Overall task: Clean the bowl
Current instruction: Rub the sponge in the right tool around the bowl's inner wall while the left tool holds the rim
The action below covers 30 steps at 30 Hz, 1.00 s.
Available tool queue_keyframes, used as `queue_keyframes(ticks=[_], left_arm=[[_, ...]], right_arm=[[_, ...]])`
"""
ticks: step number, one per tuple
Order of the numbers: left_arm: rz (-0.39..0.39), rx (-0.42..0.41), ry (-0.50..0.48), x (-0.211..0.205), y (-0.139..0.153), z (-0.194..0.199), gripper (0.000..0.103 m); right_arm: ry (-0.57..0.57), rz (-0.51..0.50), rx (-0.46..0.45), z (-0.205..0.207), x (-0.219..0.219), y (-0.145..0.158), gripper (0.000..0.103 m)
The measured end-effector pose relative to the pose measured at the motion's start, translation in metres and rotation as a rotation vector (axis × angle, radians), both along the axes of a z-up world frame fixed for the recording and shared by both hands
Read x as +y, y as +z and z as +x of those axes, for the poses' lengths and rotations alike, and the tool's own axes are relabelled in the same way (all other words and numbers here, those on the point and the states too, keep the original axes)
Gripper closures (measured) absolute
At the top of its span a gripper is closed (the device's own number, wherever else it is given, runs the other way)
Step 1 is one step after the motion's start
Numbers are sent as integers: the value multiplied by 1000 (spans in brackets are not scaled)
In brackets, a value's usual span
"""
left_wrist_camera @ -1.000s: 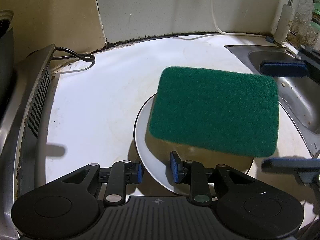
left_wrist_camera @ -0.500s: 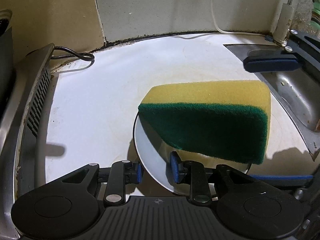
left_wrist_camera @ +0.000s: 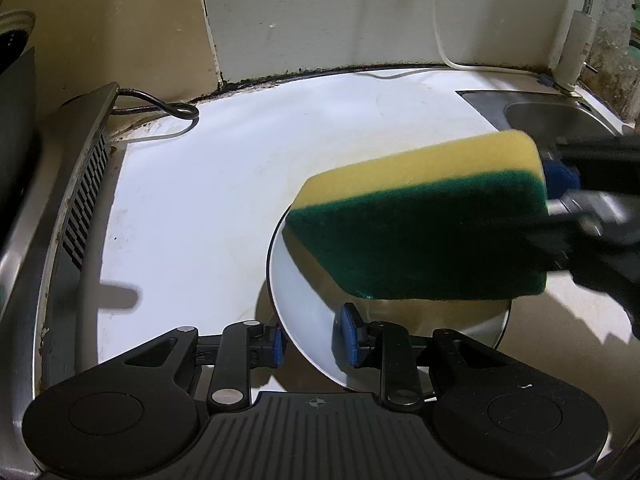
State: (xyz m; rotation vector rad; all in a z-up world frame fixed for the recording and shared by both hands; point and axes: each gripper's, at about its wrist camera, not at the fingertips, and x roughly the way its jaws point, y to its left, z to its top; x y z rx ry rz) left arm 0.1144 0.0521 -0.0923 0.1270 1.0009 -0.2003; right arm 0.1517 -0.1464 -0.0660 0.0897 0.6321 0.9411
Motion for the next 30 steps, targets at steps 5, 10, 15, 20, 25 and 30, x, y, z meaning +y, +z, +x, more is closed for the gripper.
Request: queue_keyframes(ticks=[5, 10, 15, 20, 25, 30], left_arm=[[-13, -1, -1, 1, 0, 1, 73], [-25, -7, 2, 2, -1, 1, 73], [-17, -25, -19, -2, -2, 0, 73], [-22, -26, -29, -3, -2, 0, 74], [-28, -26, -30, -2, -3, 1, 73], [-20, -23, -30, -3, -2, 1, 73]], right_arm=[[-35, -54, 109, 7, 16, -3, 68], [-72, -23, 274, 22, -20, 20, 69], [-83, -141, 311, 32, -8, 12, 69], [15, -248, 304, 20, 21, -4, 69], [81, -298, 236, 5, 13, 8, 62], [30, -377, -177, -37, 5, 22, 13]])
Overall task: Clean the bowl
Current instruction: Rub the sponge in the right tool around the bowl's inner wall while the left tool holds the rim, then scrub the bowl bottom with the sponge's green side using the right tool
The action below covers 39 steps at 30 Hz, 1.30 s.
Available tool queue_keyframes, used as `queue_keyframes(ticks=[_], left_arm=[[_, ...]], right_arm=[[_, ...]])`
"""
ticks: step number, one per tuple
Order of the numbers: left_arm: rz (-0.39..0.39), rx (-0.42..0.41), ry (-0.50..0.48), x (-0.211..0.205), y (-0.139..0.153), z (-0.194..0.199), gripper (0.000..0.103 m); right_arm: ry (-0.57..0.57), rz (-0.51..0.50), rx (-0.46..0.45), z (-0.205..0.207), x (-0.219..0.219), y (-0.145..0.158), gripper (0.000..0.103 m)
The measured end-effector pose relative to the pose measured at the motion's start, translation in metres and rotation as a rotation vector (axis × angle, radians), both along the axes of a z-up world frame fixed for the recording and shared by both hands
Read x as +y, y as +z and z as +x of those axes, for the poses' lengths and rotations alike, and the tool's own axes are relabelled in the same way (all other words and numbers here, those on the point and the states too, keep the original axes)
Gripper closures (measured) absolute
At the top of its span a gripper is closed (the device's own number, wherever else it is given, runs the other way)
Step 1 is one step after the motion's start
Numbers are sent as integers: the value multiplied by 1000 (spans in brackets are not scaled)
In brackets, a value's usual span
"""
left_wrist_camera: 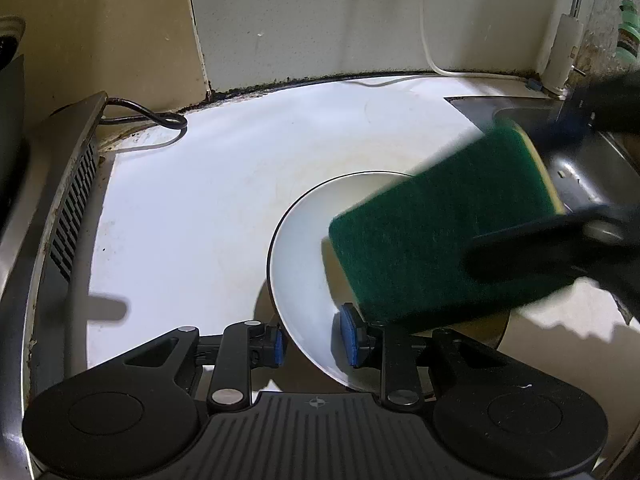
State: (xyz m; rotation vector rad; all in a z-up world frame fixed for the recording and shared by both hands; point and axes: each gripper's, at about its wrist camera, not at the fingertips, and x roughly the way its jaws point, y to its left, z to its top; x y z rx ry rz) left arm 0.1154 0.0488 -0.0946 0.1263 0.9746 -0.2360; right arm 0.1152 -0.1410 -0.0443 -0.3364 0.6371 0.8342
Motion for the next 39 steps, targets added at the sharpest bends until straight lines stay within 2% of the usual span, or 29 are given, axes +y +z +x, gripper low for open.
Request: queue_keyframes(ticks=[1, 2, 3, 4, 5, 7, 13, 15, 17, 18, 21, 25, 31, 32, 37, 39], left_arm=[[2, 1, -1, 0, 0, 0, 73], [4, 2, -3, -1, 0, -1, 73], [6, 3, -4, -1, 0, -1, 73], [7, 3, -4, -1, 0, -1, 73], [7, 4, -5, -1, 1, -1, 73], [5, 9, -7, -1, 1, -1, 72], [10, 20, -17, -1, 2, 0, 72], [11, 20, -14, -2, 2, -1, 72], [13, 15, -1, -2, 2, -1, 72], [12, 8, 13, -1, 3, -2, 74], [-11, -4, 30, 1, 6, -4, 80], [0, -19, 20, -2, 9, -6, 81], [-36, 0, 63, 5, 11, -8, 83], [-46, 3, 70, 6, 11, -7, 83], [-91, 25, 86, 6, 8, -2, 83], [-97, 27, 88, 6, 8, -1, 84]], right_arm=[[16, -1, -57, -6, -1, -1, 10], [105, -4, -192, -23, -9, -4, 9], [177, -16, -251, -32, -11, -8, 8], [259, -45, -279, -36, -10, -14, 8], [287, -58, -289, -38, -9, -16, 8], [389, -150, -356, -39, -9, -27, 8], [570, -198, -346, -11, -8, -27, 8], [599, -232, -307, 1, -1, -28, 10], [590, -198, -242, 7, 3, -25, 28], [579, -173, -218, 8, 6, -22, 32], [503, -112, -144, 9, 11, -13, 34], [328, -35, 34, 20, 15, -5, 34], [177, 36, 228, 34, 3, 2, 35], [167, 37, 232, 35, 3, 2, 35], [132, 53, 66, 27, 25, -2, 34], [154, 28, 79, 24, 30, -6, 35]])
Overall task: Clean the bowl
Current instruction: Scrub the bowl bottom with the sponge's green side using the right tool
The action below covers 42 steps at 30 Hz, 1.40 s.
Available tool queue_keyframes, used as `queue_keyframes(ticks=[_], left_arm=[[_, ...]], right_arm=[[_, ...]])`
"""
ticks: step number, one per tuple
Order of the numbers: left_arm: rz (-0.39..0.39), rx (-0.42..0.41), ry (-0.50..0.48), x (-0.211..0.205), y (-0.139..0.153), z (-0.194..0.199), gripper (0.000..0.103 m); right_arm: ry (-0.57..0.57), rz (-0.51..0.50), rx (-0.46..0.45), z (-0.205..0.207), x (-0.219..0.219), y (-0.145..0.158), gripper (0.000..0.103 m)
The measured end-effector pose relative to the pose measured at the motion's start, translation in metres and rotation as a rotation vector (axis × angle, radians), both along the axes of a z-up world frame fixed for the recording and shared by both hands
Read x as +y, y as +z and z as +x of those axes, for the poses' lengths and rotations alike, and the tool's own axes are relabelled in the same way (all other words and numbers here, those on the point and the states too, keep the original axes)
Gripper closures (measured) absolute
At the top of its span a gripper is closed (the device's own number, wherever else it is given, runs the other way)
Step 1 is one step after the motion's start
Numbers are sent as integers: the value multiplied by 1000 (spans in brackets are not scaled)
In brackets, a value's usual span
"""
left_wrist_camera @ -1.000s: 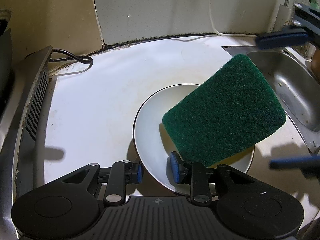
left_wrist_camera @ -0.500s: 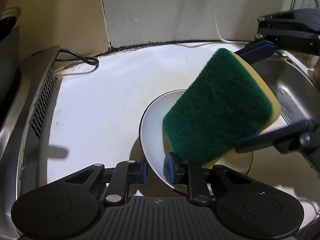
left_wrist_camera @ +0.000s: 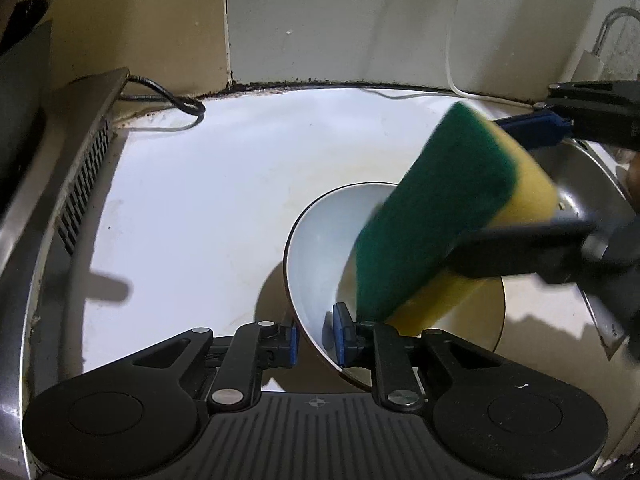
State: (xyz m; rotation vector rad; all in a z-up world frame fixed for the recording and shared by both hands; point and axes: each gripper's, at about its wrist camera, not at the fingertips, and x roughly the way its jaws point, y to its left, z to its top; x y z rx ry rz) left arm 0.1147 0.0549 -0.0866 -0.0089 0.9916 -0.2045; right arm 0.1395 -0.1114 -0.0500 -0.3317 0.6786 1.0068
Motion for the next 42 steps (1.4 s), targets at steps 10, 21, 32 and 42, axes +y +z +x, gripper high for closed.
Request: queue_keyframes(ticks=[10, 21, 32, 42], left_arm=[[-13, 10, -9, 3, -4, 2, 82], [12, 10, -20, 0, -5, 3, 80], [44, 4, -36, -5, -5, 3, 78], [53, 7, -43, -5, -5, 3, 77]], right_arm=[[-74, 112, 62, 6, -36, 20, 37], [43, -88, -64, -9, -2, 10, 37], [65, -81, -160, -21, -1, 16, 37], [85, -169, -99, -22, -9, 7, 37]])
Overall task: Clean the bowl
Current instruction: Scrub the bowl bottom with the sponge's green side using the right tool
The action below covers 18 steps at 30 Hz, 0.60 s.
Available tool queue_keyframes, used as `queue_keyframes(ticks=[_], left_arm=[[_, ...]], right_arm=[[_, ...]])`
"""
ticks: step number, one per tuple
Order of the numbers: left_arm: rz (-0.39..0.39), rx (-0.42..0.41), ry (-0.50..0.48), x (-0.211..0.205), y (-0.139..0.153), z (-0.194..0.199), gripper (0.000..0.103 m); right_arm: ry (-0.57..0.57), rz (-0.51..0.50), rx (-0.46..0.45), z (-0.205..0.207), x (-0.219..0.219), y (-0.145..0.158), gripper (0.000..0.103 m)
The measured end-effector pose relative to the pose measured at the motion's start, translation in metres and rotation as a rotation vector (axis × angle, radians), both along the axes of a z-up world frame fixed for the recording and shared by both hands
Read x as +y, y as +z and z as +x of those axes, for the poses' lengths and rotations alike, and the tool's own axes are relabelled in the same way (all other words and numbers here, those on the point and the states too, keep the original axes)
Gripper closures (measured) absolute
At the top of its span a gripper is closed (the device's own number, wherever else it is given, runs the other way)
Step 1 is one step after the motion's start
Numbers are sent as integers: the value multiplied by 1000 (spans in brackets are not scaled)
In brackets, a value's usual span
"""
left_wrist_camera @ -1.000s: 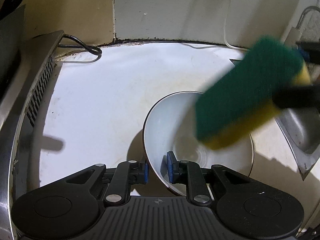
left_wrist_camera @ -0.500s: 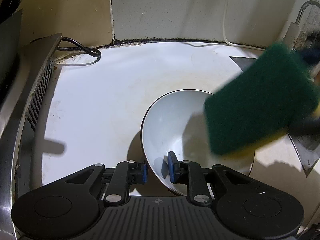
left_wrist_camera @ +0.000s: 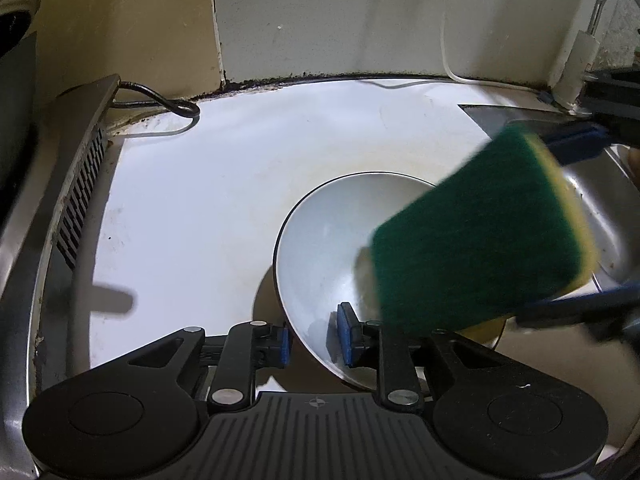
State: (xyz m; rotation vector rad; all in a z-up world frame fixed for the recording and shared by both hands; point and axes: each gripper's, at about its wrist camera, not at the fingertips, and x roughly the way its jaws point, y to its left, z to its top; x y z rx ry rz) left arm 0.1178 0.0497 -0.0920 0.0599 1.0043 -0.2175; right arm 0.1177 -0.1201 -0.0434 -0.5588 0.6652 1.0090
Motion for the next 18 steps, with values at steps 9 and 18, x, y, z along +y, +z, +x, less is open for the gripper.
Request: queue_keyframes(ticks=[9, 18], left_arm=[[14, 2, -10, -4, 0, -1, 77], [19, -2, 5, -4, 1, -2, 76]], right_arm=[[-9, 58, -59, 1, 11, 6, 37], [17, -26, 0, 2, 3, -3, 37]])
